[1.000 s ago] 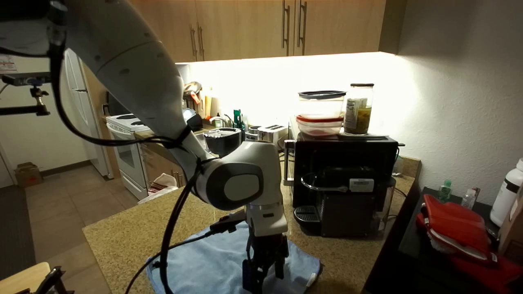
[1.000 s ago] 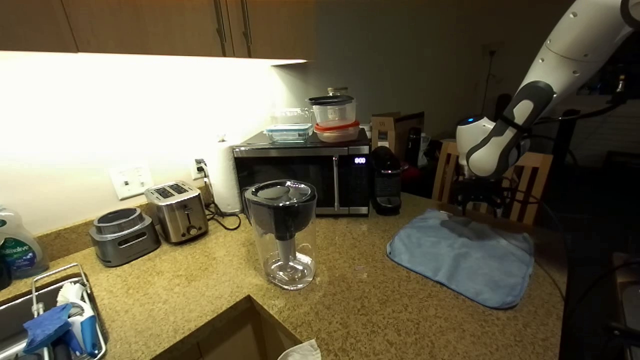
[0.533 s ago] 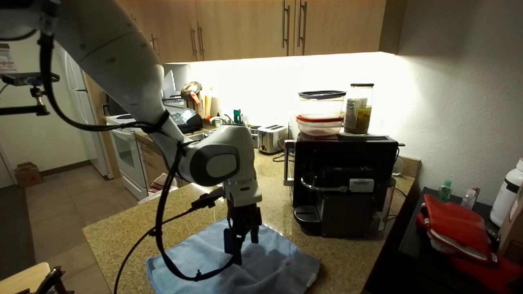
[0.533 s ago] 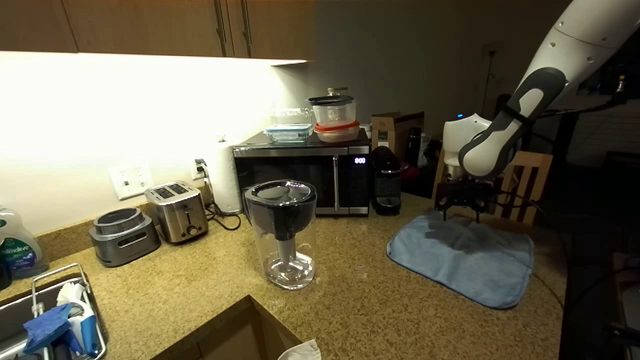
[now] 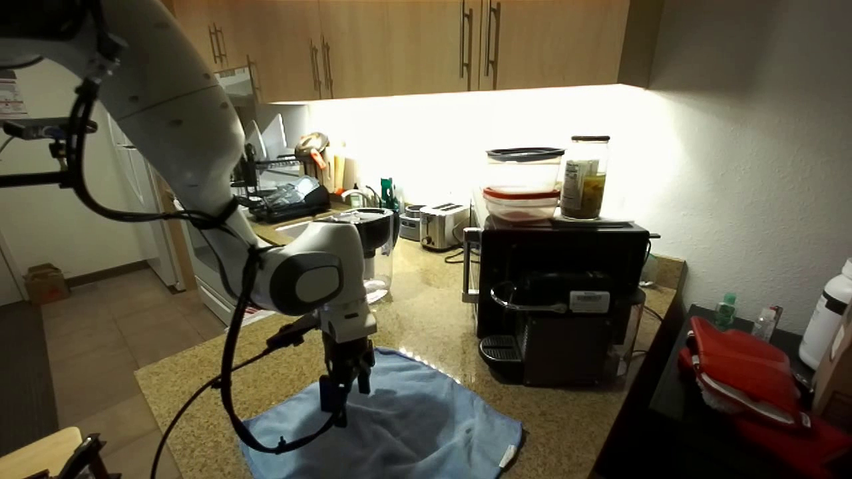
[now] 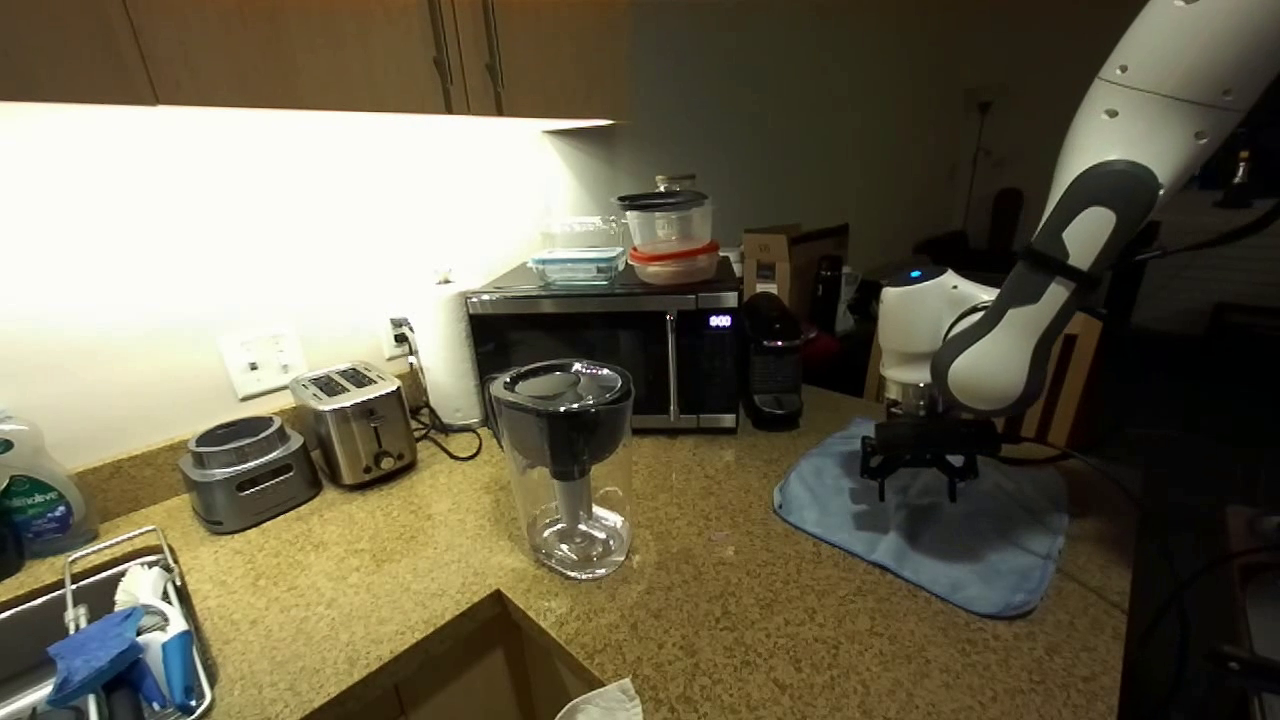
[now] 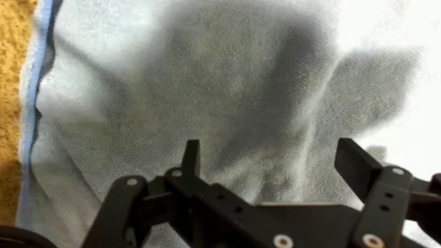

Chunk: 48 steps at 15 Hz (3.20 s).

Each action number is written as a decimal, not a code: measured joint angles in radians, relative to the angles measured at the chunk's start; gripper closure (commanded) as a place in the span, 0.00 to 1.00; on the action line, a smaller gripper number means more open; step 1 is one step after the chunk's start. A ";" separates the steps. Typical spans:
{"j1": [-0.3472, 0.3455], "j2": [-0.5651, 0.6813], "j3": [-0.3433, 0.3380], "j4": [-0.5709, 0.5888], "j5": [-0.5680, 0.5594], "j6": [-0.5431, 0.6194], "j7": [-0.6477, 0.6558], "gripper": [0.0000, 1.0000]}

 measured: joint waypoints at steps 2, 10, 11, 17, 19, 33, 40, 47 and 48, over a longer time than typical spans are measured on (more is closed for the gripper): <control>0.024 0.017 -0.008 -0.007 0.000 0.065 0.018 0.00; 0.094 0.070 -0.014 -0.004 0.087 0.136 0.081 0.00; 0.097 0.070 -0.005 -0.004 0.111 0.136 0.081 0.00; 0.101 0.073 0.024 0.003 0.190 0.163 0.089 0.00; 0.103 0.084 0.015 0.008 0.191 0.196 0.108 0.00; 0.129 0.132 -0.008 0.046 0.244 0.205 0.164 0.00; 0.131 0.133 0.039 0.098 0.253 0.107 0.175 0.00; 0.176 0.147 0.060 0.135 0.253 0.083 0.254 0.00; 0.184 0.149 0.062 0.140 0.253 0.082 0.266 0.00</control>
